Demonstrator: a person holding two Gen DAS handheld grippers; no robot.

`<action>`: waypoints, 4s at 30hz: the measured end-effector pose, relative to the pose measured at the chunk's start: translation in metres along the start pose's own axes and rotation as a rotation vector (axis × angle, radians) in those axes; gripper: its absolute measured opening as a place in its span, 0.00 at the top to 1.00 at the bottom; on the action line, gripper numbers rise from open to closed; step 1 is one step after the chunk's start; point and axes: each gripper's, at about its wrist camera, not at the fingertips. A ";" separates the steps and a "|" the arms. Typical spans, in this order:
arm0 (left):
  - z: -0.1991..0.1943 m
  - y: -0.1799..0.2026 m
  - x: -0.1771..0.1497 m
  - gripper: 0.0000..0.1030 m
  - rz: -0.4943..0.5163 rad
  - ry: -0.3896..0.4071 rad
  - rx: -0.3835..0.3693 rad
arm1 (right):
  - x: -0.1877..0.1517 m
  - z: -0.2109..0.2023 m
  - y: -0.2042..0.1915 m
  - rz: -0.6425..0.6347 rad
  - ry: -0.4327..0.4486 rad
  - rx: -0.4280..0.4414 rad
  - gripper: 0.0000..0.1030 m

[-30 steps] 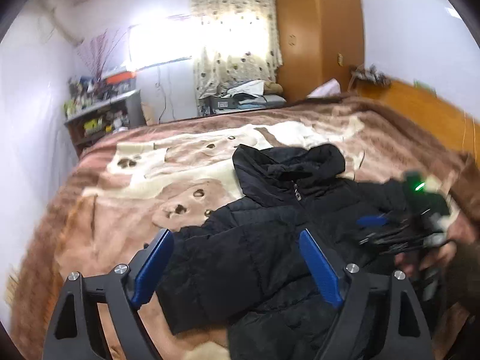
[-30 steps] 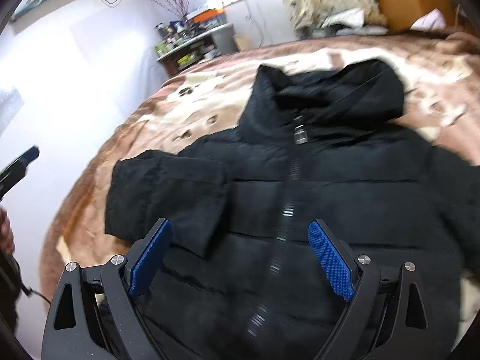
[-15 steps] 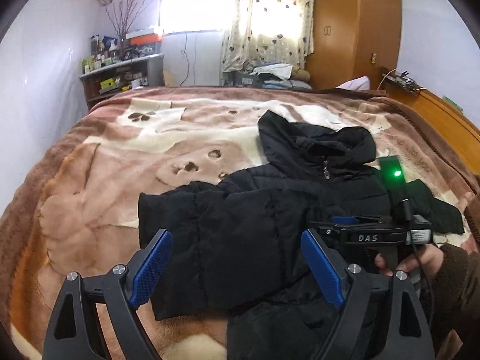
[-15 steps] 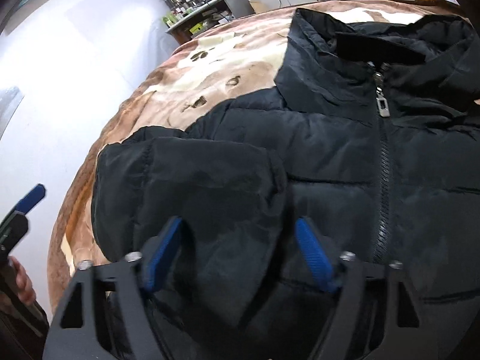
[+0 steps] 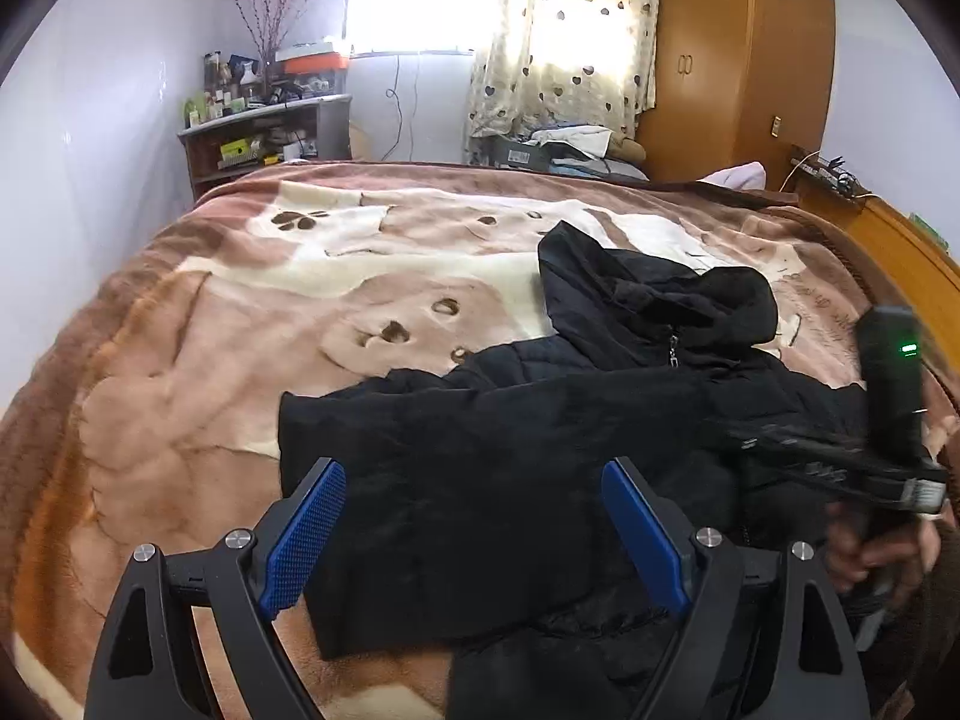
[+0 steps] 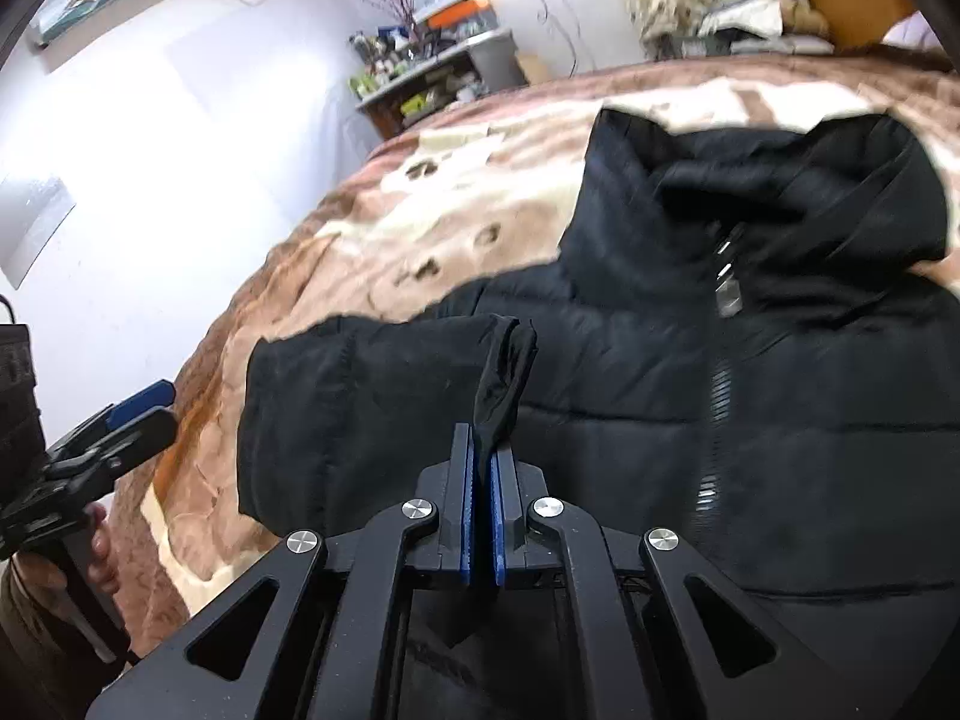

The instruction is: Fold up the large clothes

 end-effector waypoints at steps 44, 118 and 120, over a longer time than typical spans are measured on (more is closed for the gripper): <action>0.144 0.058 -0.023 0.11 0.046 -0.242 0.196 | -0.034 -0.048 0.101 -0.107 -0.047 -0.644 0.43; 0.098 0.240 -0.004 0.11 0.158 -0.117 -0.191 | -0.060 -0.364 0.274 0.426 0.407 -0.873 0.92; 0.094 0.236 -0.001 0.11 0.156 -0.128 -0.213 | -0.044 -0.352 0.248 0.357 0.407 -0.823 0.92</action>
Point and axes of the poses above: each gripper's, at about its wrist camera, not at the fingertips, and z roughly the way its jaws point, y to its right, x to its top, and after that the axes turned 1 degree about x, right-handed
